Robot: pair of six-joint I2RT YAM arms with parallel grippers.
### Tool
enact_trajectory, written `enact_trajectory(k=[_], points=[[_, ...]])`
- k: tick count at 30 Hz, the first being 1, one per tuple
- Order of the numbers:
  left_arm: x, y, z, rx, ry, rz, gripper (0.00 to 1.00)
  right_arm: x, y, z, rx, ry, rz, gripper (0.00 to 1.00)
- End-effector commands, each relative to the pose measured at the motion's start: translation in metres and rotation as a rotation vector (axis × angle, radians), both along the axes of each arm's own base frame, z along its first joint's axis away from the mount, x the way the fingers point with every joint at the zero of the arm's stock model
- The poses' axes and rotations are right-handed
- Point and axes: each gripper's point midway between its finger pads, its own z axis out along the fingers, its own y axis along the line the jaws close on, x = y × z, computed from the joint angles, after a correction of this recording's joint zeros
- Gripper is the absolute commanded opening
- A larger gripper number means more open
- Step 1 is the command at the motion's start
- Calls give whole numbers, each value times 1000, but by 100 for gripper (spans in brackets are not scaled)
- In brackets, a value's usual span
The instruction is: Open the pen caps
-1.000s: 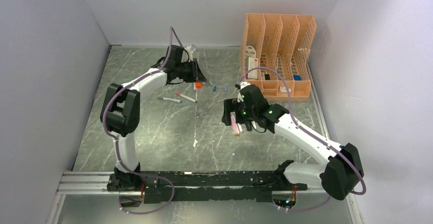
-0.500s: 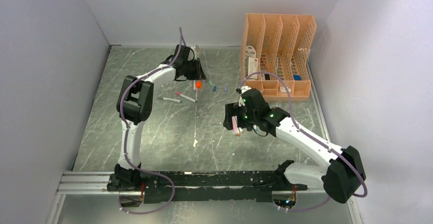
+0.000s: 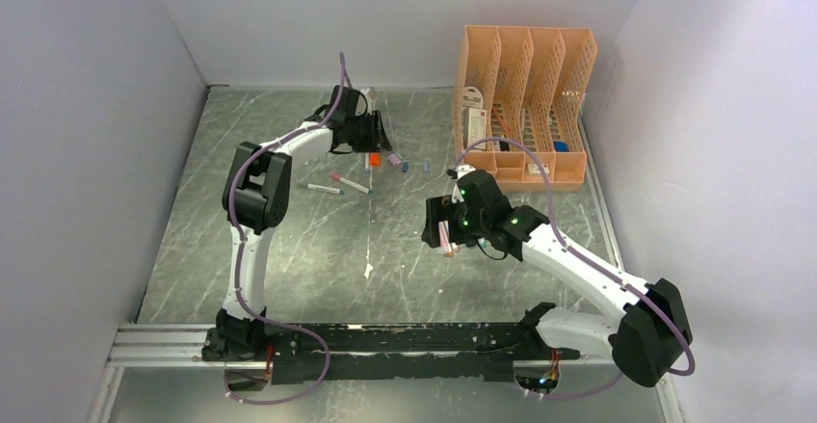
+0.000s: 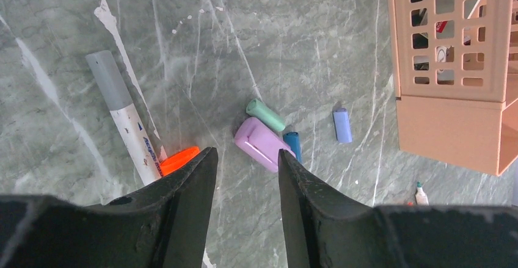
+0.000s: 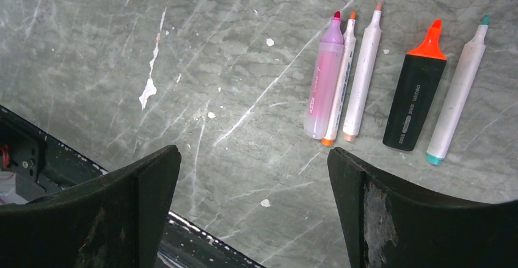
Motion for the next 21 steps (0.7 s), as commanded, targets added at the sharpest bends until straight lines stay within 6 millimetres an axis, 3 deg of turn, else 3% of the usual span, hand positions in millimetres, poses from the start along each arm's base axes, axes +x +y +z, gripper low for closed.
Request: enact_trajectory(k=[1,5,9,13,14,17,21], points=[[2,-2,0,10,-14,-4,52,0,3,1,21,-2,2,92],[3,-2,25,-4,-41,-3,57,1,5,1,25,0,7,92],[6,1,72,0,-100,3,70,1,4,2,11,2,9,92],[20,25,119,68,-153,61,84,2,2,0,2,5,9,92],[24,35,127,88,-158,86,92,2,2,-1,-4,7,7,92],[33,65,140,127,-157,157,95,6,2,-1,-15,3,1,92],[39,96,131,204,-141,238,93,12,4,-5,-24,12,-1,89]])
